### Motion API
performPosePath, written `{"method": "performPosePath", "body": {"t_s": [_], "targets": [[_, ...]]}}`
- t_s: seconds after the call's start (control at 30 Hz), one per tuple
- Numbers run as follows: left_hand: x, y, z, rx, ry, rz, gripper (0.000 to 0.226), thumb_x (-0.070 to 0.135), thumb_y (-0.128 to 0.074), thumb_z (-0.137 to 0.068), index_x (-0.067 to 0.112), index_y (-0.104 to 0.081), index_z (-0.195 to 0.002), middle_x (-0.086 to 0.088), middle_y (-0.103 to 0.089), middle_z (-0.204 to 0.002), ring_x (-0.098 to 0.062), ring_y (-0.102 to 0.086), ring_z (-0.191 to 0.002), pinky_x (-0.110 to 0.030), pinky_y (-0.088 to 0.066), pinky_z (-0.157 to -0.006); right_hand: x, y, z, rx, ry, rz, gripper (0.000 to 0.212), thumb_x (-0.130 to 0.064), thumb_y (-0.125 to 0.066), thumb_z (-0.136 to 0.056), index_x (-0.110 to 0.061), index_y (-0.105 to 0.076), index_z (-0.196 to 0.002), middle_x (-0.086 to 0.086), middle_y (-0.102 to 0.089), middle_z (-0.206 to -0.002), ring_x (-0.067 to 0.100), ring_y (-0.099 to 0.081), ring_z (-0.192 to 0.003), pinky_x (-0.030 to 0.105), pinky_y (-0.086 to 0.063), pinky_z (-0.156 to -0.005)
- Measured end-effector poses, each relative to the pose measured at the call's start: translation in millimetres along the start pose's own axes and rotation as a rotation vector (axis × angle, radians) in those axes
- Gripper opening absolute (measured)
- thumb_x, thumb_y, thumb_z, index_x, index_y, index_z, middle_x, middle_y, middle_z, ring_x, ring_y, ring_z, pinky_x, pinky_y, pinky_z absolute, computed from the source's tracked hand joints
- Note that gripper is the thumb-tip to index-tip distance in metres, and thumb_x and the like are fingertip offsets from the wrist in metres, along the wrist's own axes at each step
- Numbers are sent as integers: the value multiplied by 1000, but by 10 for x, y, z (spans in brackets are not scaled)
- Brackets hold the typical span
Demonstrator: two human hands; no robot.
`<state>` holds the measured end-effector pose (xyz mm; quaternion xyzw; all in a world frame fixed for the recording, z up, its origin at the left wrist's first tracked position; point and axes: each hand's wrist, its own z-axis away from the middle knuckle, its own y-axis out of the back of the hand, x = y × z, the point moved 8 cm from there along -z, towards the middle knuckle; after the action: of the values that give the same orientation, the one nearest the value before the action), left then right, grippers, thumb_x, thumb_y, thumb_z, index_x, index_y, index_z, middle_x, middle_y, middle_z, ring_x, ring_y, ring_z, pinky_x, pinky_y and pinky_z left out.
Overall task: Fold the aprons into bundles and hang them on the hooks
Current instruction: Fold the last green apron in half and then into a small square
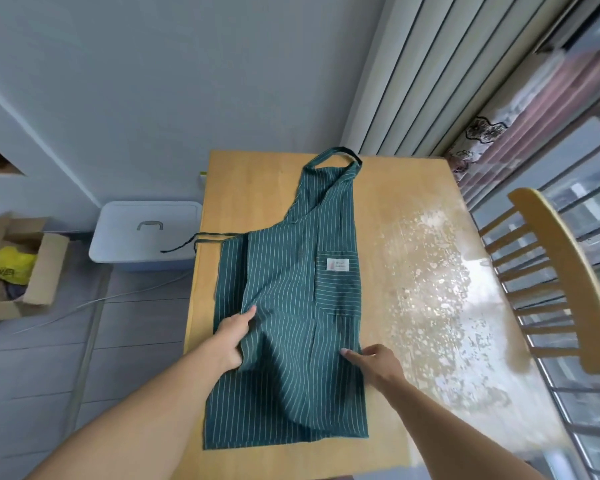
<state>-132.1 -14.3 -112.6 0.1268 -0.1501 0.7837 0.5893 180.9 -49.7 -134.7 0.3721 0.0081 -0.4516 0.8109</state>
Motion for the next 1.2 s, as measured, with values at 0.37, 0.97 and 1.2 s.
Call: {"method": "performPosePath", "body": {"t_s": [0.37,0.97,1.2], "targets": [[-370,509,-32,-59,5,-539,101,62,-69,-85,15,-20,-160,-11,-17,-167,-33,-17,-153,-54,-16,-122,163,-178,131,50,39,67,55,-66,-75,-78,-16,-53,-78,-2,-55,-62,16,-50,-53,28,-36,-51],[-407,668,-61,-75,203,-1206,60,58,-76,-82,7,-66,-113,0,-75,-98,-13,-75,-89,-28,-62,-80,581,108,-11,67,-5,114,28,-36,-65,-97,-14,-59,-113,3,-69,-92,18,-66,-76,29,-49,-59],[472,228,-611,369,-333,-708,39,34,-81,-85,10,-59,-108,-8,-70,-93,-28,-70,-76,-48,-64,-72,706,393,-139,-82,-128,208,41,-37,-80,-85,-8,-66,-110,11,-72,-94,22,-68,-79,40,-61,-73]]}}
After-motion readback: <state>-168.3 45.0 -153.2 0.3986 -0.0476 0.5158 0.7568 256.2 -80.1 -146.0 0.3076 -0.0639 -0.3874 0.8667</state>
